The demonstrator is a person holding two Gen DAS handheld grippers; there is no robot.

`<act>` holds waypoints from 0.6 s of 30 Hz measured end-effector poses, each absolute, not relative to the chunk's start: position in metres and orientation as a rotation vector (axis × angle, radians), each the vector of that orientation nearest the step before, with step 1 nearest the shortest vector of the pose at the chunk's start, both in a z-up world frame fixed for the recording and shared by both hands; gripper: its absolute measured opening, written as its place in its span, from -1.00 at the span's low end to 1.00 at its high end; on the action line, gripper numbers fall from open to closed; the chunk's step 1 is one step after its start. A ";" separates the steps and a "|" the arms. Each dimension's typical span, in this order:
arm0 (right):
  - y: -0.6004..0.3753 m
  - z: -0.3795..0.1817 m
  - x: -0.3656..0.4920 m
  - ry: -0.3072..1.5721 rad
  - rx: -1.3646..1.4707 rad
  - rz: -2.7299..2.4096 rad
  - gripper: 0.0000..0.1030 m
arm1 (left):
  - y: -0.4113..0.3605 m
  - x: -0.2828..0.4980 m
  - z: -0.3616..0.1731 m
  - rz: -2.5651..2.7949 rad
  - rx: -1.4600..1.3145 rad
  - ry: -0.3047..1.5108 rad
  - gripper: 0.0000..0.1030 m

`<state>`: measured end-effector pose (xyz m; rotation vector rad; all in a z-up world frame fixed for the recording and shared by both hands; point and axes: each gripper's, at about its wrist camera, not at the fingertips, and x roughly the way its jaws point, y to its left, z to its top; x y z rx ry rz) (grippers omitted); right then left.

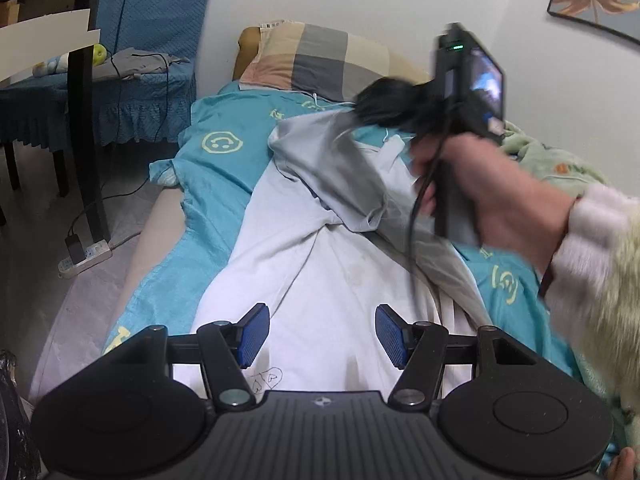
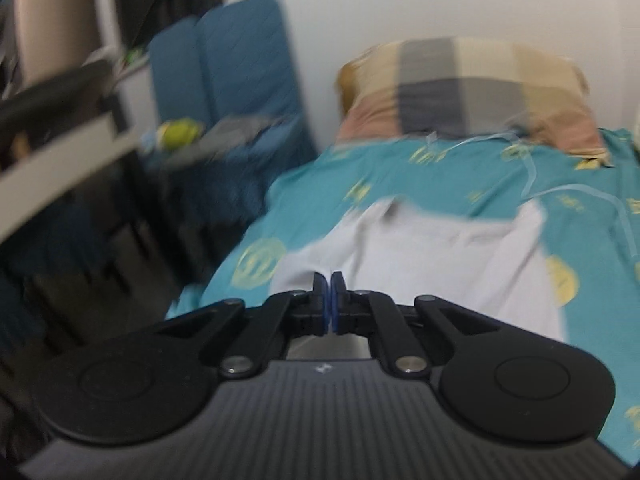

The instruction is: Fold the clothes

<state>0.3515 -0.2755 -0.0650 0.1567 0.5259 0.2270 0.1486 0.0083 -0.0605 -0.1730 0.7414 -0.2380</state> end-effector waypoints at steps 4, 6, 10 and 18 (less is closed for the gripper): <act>-0.328 -0.081 0.384 0.588 0.221 0.097 -0.92 | 0.006 0.156 -0.071 -0.232 -0.157 0.774 0.19; -0.348 -0.105 0.397 0.641 0.255 0.065 -0.92 | 0.004 0.159 -0.077 -0.227 -0.140 0.790 0.19; -0.370 -0.141 0.398 0.678 0.330 0.089 -0.91 | 0.001 0.167 -0.088 -0.216 -0.114 0.813 0.19; -0.371 -0.115 0.351 0.640 0.320 0.135 -0.85 | 0.006 0.171 -0.090 -0.229 -0.178 0.809 0.19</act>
